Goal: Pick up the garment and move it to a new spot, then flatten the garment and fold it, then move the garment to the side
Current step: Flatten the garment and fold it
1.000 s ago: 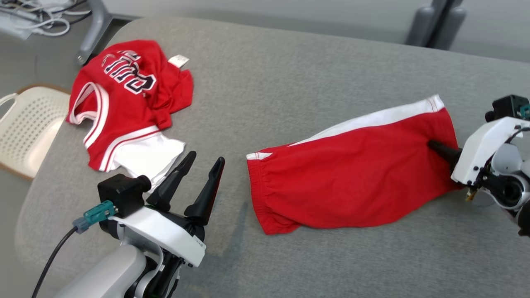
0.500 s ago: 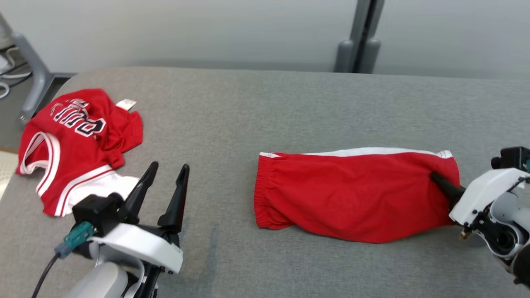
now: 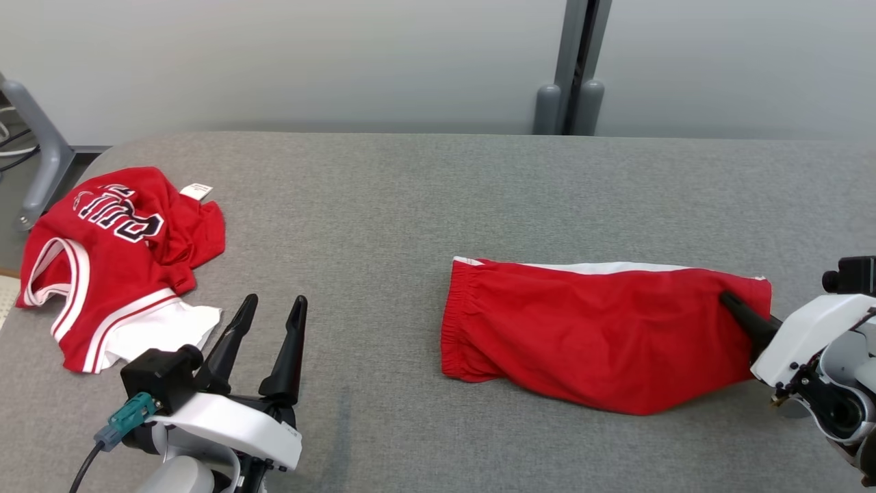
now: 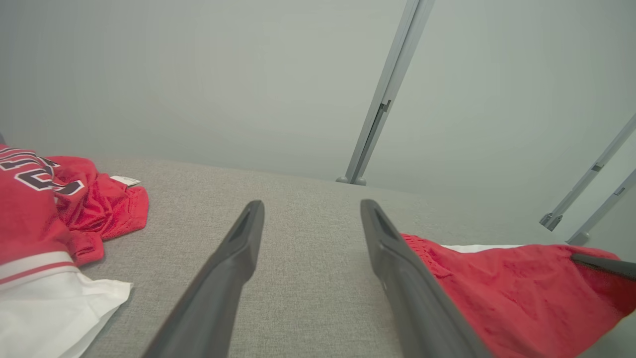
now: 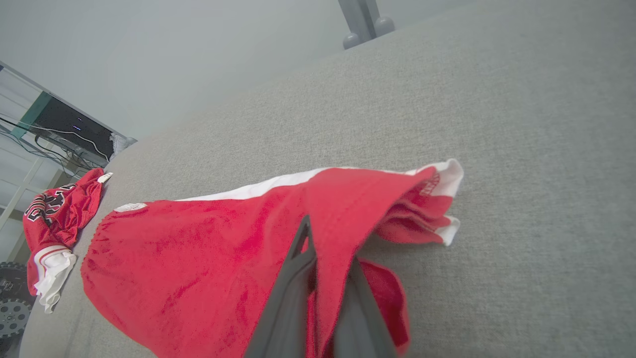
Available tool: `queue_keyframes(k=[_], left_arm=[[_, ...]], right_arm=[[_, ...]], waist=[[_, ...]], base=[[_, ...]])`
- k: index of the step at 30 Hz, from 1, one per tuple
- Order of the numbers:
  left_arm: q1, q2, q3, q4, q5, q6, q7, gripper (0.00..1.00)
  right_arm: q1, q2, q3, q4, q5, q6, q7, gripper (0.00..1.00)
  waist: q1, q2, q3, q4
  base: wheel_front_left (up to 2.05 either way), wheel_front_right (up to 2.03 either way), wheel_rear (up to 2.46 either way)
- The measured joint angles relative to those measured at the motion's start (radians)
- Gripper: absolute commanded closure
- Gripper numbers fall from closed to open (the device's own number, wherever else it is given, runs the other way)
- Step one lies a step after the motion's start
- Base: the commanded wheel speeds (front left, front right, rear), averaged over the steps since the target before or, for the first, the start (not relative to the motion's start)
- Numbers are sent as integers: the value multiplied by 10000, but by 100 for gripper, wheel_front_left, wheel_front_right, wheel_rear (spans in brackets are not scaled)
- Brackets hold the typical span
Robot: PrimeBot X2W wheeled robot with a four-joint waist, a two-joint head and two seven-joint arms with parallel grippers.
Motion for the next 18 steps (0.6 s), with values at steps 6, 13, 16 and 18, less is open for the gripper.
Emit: queue_keyframes(k=[6, 13, 16, 18], left_arm=[[45, -209, 105, 405, 36, -293, 0, 0], [105, -334, 117, 656, 65, -449, 0, 0], [104, -470, 111, 750, 109, -493, 0, 0], [105, -527, 117, 792, 121, -510, 0, 0]], right_arm=[[-470, -2, 180, -640, -736, 0, -314, 100], [-967, 483, 617, -1103, -1252, 0, -125, 100], [-1102, 823, 761, -1076, -1294, 0, 40, 100], [-1151, 1087, 849, -989, -1287, 0, 174, 100]], waist=[[0, 0, -21, 358], [0, 0, -107, 804], [0, 0, -117, 1029], [0, 0, -122, 1191]], base=[[0, 0, 0], [0, 0, 0], [0, 0, 0], [0, 0, 0]])
